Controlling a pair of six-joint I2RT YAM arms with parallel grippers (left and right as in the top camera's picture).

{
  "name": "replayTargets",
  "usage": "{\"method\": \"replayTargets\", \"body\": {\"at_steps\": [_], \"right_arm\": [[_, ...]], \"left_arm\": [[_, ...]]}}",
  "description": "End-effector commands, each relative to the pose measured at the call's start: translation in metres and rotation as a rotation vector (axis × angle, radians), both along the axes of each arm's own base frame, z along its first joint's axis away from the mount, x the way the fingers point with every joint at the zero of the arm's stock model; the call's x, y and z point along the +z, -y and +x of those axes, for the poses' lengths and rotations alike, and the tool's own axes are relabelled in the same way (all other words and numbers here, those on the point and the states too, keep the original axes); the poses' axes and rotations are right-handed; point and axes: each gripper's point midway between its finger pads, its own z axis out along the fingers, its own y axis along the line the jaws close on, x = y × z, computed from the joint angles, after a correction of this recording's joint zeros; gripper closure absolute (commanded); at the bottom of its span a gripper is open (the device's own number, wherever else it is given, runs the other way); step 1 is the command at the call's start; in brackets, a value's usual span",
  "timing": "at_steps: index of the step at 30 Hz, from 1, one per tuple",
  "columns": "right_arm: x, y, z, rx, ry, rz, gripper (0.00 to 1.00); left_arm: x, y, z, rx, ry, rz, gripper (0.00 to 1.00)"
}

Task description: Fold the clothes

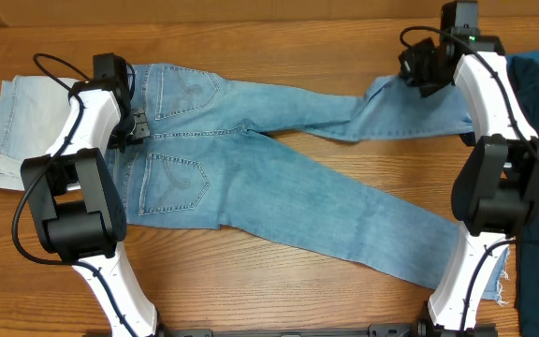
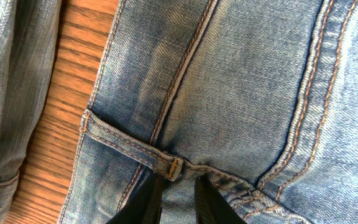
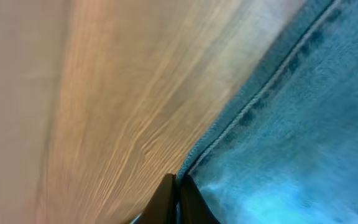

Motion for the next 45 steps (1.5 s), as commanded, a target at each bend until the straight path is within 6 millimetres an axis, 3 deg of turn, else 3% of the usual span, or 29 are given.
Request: {"method": "replayTargets", "body": {"at_steps": [1,5,7,16,18,24,28,31,35,38,41,42,43,45], "right_arm": [[0.086,0.000,0.009,0.138,0.223,-0.098,0.96],[0.117,-0.005,0.018,0.255,0.361,-0.158,0.96],[0.123,-0.007,0.021,0.288,0.395,-0.175,0.96],[0.106,-0.008,0.008,0.414,0.349,-0.246,0.96],[0.097,0.002,0.001,0.387,0.288,-0.285,0.96],[0.046,0.024,-0.042,0.349,0.022,-0.357,0.96],[0.001,0.027,-0.083,0.368,-0.165,-0.340,0.96],[-0.021,0.027,-0.114,0.376,-0.293,-0.317,0.96],[-0.027,0.030,-0.150,0.353,-0.446,-0.302,0.96],[-0.029,0.029,-0.164,0.363,-0.502,-0.291,0.96],[-0.039,0.032,-0.175,0.363,-0.544,-0.302,0.96],[-0.044,0.031,-0.179,0.366,-0.558,-0.299,0.96],[-0.048,0.031,-0.184,0.371,-0.575,-0.294,0.96],[-0.051,0.030,-0.199,0.390,-0.630,-0.284,0.83]], "left_arm": [[-0.002,-0.007,0.004,0.008,0.001,0.021,0.78],[-0.002,-0.007,0.004,0.008,0.001,0.021,0.78],[-0.002,-0.007,0.004,0.008,0.001,0.021,0.78],[-0.002,-0.007,0.004,0.008,0.001,0.021,0.78],[-0.002,-0.006,0.004,0.008,0.001,0.021,0.78],[-0.002,-0.007,0.004,0.008,0.001,0.021,0.78],[-0.001,-0.007,0.005,0.008,0.007,0.023,0.78],[0.000,-0.009,0.007,-0.018,0.006,0.038,0.79],[0.003,-0.016,0.007,-0.010,0.003,0.080,0.81],[0.007,-0.019,0.010,-0.005,0.014,0.086,0.81],[0.010,-0.024,0.009,0.014,0.014,0.087,0.87],[0.011,-0.026,0.008,0.022,0.012,0.086,0.95],[0.011,-0.027,0.007,0.025,0.009,0.085,0.96],[0.018,-0.029,0.009,0.029,0.010,0.085,0.96]]}}
